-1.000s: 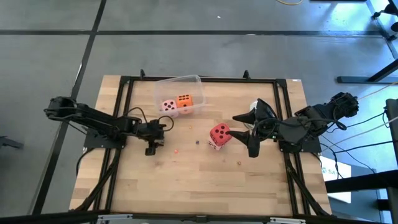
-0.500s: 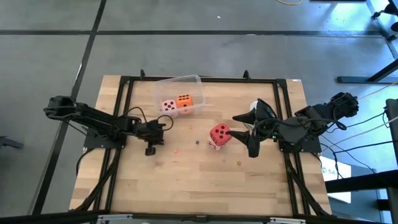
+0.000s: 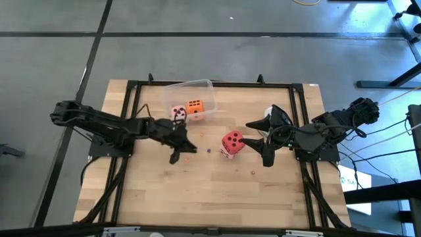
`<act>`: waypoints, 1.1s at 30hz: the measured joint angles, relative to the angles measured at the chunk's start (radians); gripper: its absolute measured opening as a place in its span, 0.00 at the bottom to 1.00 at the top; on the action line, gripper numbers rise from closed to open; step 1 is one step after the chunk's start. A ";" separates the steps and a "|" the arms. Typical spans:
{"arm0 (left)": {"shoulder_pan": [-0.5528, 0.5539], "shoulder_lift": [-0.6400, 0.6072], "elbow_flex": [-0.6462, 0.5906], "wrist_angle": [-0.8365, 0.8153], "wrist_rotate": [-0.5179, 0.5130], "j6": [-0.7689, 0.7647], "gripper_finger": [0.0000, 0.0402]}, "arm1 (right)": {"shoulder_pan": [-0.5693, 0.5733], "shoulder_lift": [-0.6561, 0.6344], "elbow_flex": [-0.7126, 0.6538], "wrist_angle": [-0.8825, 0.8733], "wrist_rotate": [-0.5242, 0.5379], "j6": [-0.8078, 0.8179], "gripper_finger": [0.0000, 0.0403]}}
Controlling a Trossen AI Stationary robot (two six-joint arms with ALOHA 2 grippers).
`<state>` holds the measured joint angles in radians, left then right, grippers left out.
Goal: Pick & Place Dice
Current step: Put the left small blue dice into the transparent bin
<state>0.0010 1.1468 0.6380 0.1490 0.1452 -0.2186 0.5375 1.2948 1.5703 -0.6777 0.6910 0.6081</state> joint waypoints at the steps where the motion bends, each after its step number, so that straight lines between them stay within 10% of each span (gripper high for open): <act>1: 0.003 -0.006 0.039 -0.026 -0.019 -0.003 0.02 | 0.000 0.000 0.000 0.000 0.000 0.000 0.75; 16: 0.465 0.177 0.789 -1.130 -0.146 0.319 0.02 | 0.000 0.000 0.000 0.004 0.000 -0.022 0.75; 33: 0.682 0.529 0.840 -1.364 -0.212 0.641 0.02 | 0.000 0.000 0.000 0.005 0.024 -0.017 0.75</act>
<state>0.6826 1.6762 1.4776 -1.2145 -0.0671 0.4224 0.5377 1.2945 1.5707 -0.6730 0.7151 0.5908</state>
